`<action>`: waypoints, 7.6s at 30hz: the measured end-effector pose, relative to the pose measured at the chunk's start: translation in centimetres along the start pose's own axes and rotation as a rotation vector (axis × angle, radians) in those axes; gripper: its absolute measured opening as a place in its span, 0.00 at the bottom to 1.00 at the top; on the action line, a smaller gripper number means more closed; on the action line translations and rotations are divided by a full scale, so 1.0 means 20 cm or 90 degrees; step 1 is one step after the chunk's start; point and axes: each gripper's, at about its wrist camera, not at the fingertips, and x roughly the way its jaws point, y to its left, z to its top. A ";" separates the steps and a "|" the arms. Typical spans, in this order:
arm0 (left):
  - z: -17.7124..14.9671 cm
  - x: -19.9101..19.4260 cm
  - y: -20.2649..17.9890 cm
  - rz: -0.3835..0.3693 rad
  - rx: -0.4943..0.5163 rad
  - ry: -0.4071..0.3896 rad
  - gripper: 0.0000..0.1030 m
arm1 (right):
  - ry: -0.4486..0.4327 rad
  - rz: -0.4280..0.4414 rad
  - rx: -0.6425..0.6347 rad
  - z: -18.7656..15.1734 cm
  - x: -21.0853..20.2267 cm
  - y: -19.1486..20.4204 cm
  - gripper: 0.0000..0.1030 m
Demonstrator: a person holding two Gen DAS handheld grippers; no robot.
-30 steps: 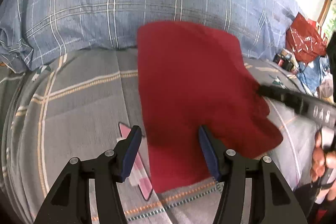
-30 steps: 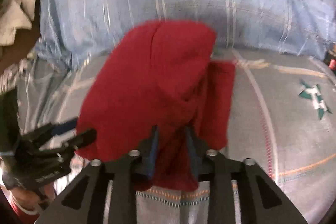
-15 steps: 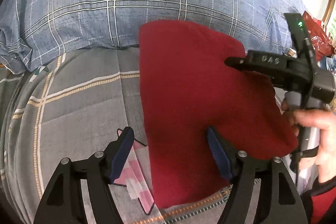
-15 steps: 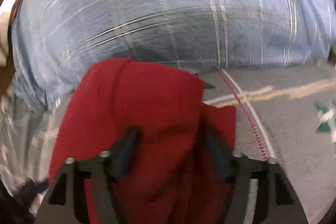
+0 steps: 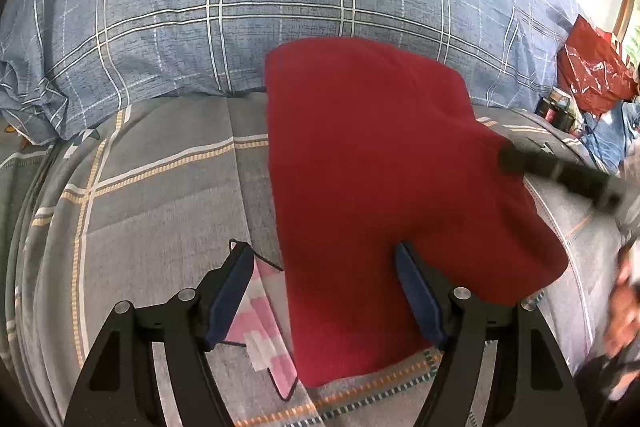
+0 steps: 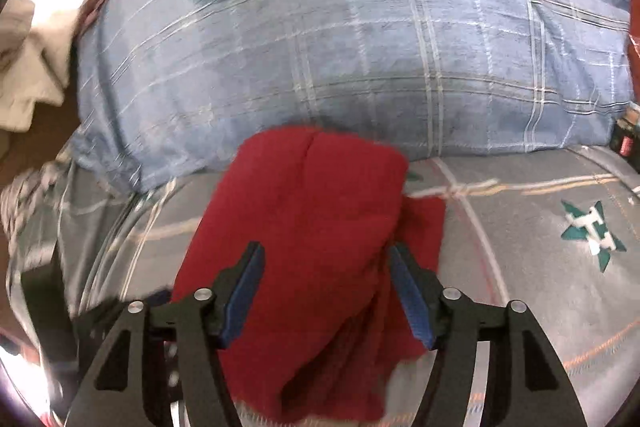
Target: Fold small clothes
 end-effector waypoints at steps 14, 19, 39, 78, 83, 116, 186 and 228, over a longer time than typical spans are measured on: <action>-0.01 0.00 -0.01 0.009 0.005 -0.001 0.72 | -0.024 -0.031 0.002 -0.04 0.02 -0.04 0.46; -0.01 0.01 -0.01 0.009 0.010 0.001 0.72 | 0.004 -0.059 -0.003 -0.06 0.13 -0.05 0.42; 0.00 0.01 0.01 0.010 0.004 0.005 0.79 | 0.035 -0.029 0.038 -0.08 0.17 -0.09 0.57; 0.16 0.27 0.20 -0.191 -0.126 0.039 0.81 | -0.001 0.090 0.203 -0.03 0.31 -0.33 0.89; 0.14 0.25 0.14 -0.173 -0.086 0.013 0.58 | -0.019 0.067 0.128 -0.02 0.27 -0.23 0.56; -0.12 -0.51 0.13 0.048 -0.077 -0.054 0.66 | -0.017 0.095 -0.080 -0.28 -0.26 0.40 0.47; -0.47 -0.70 0.17 0.128 -0.076 -0.138 0.72 | -0.064 -0.028 -0.075 -0.49 -0.36 0.54 0.83; -0.47 -0.67 0.17 0.146 -0.065 -0.141 0.72 | -0.028 -0.020 -0.080 -0.47 -0.27 0.54 0.84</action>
